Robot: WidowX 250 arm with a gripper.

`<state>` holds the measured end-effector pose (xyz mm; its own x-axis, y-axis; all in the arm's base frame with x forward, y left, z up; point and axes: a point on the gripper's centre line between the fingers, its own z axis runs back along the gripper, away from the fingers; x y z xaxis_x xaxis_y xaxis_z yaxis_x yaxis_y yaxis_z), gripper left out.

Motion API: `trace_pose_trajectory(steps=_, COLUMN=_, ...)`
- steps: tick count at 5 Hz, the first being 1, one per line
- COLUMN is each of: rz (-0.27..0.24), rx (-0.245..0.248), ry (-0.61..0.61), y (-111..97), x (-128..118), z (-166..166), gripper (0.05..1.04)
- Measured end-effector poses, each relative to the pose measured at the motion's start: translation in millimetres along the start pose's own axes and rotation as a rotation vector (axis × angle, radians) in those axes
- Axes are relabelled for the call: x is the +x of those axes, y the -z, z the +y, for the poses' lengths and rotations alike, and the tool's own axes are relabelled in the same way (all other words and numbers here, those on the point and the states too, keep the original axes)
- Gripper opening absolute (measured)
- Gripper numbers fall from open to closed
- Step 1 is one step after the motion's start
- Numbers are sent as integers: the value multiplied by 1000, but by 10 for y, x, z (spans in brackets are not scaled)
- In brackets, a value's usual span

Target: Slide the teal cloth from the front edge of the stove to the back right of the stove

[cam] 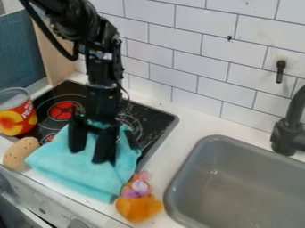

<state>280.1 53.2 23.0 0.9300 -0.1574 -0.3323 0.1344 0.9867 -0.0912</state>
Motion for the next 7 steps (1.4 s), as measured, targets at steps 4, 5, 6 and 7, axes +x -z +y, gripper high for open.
trace_pose_trajectory(steps=4, rz=-159, rx=7, ry=1, y=-300, x=657, z=102, gripper=1000)
trace_pose_trajectory(steps=5, rz=-229, rx=-71, ry=-56, y=-331, x=676, z=141, gripper=1001)
trace_pose_trajectory(steps=6, rz=-309, rx=-110, ry=-77, y=-394, x=735, z=198, gripper=1000)
trace_pose_trajectory(steps=7, rz=-374, rx=-168, ry=-125, y=-418, x=718, z=259, gripper=1000)
